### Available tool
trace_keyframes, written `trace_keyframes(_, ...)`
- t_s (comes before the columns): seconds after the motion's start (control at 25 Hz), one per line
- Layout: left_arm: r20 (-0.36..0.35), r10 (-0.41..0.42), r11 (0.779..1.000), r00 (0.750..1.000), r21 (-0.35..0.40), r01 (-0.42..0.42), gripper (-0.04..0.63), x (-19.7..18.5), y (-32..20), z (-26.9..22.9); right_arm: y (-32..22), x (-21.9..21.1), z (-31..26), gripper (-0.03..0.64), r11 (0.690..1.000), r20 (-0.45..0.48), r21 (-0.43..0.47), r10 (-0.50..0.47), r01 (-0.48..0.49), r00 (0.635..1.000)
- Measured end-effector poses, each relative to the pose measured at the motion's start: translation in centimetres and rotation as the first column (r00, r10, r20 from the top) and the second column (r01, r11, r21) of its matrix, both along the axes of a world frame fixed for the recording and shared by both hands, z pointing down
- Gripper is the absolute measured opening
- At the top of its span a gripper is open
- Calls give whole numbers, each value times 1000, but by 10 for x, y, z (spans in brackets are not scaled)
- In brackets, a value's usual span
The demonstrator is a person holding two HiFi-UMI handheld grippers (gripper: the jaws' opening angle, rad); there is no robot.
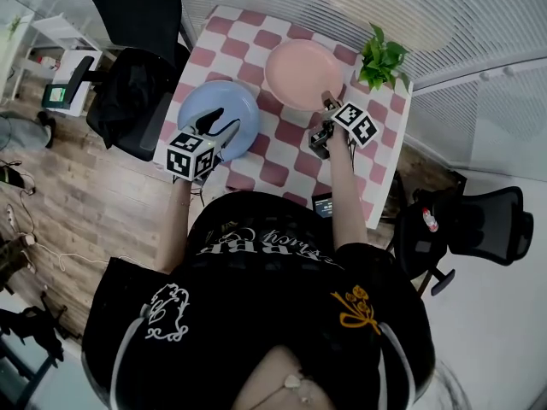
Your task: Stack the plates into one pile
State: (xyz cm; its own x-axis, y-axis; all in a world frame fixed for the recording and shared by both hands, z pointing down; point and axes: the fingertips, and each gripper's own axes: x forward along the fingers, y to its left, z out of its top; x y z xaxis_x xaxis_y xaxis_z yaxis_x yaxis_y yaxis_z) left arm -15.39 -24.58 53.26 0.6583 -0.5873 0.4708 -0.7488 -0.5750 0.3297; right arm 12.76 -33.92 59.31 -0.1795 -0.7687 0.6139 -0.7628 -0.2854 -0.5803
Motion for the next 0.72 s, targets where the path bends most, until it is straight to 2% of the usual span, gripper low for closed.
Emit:
trace_keyframes(0.16, 5, -23, 1000, 1000, 7, 23, 215, -4, 8, -1, 8, -23, -22, 181, 991, -57, 59, -116, 119, 992)
trace_keyframes(0.24, 7, -48, 999, 999, 7, 48, 215, -11, 13, -1, 16, -43, -29, 181, 974, -93, 85, -202, 210, 975)
trace_keyframes(0.32, 10, -80, 997, 997, 6, 80, 215, -21, 20, 0, 24, -70, -35, 179, 938, -136, 108, -315, 330, 939)
trace_keyframes(0.44, 26, -132, 991, 991, 1, 132, 215, -41, 28, 5, 38, -110, -34, 179, 867, -187, 115, -460, 485, 868)
trace_keyframes(0.6, 60, -191, 981, 980, -26, 193, 215, -70, 43, 20, 59, -150, -11, 180, 800, -201, 46, -580, 599, 789)
trace_keyframes(0.72, 98, -226, 970, 969, -66, 233, 215, -97, 55, 40, 77, -178, 6, 181, 759, -172, 9, -640, 651, 749)
